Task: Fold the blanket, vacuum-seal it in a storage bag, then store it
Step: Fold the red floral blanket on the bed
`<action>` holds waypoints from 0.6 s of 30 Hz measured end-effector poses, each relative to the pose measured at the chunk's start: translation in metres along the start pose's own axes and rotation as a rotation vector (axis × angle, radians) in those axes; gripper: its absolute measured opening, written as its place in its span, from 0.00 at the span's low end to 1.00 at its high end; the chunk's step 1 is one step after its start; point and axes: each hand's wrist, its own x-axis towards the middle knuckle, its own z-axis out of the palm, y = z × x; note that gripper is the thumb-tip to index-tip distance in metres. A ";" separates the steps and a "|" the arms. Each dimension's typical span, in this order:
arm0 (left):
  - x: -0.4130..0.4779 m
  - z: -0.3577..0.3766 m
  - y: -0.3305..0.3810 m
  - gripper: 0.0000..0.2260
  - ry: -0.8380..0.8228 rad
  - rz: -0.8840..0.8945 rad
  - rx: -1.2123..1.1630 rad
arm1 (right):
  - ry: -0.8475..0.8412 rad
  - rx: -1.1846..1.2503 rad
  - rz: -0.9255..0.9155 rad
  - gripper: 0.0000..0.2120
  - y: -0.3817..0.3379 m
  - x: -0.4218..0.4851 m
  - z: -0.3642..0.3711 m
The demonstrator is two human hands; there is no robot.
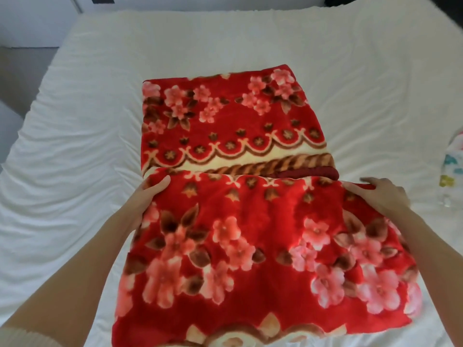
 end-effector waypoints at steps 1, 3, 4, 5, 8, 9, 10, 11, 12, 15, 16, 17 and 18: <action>-0.003 0.000 0.001 0.19 0.005 0.005 0.012 | 0.016 -0.009 -0.037 0.52 0.000 0.002 0.003; -0.021 -0.004 0.000 0.17 0.020 0.034 0.037 | 0.122 0.033 -0.159 0.41 -0.002 -0.001 0.009; -0.032 -0.010 -0.003 0.15 0.050 0.062 0.038 | 0.199 0.084 -0.228 0.34 -0.007 -0.006 0.011; -0.046 -0.018 -0.008 0.13 0.089 0.088 0.030 | 0.284 0.149 -0.318 0.28 -0.014 -0.010 0.015; -0.070 -0.058 -0.030 0.11 0.238 0.025 -0.017 | 0.412 0.273 -0.504 0.15 -0.038 -0.007 0.033; -0.067 -0.069 -0.037 0.12 0.277 -0.037 -0.007 | 0.389 0.249 -0.515 0.16 -0.045 0.001 0.041; -0.060 -0.077 -0.043 0.14 0.296 -0.109 0.035 | 0.336 0.173 -0.483 0.19 -0.051 0.011 0.050; -0.049 -0.081 -0.046 0.16 0.300 -0.174 0.086 | 0.266 0.048 -0.412 0.20 -0.056 0.019 0.058; -0.036 -0.083 -0.047 0.16 0.307 -0.221 0.130 | 0.198 -0.103 -0.325 0.20 -0.060 0.028 0.063; 0.005 -0.078 -0.033 0.11 0.302 -0.311 0.186 | 0.092 -0.383 -0.230 0.18 -0.074 0.049 0.062; 0.018 -0.075 -0.024 0.11 0.299 -0.331 0.181 | 0.066 -0.367 -0.205 0.20 -0.078 0.057 0.057; 0.031 -0.073 -0.015 0.13 0.302 -0.334 0.187 | 0.030 -0.299 -0.173 0.23 -0.082 0.068 0.052; 0.044 -0.075 -0.010 0.16 0.303 -0.293 0.207 | 0.000 -0.184 -0.129 0.28 -0.084 0.080 0.048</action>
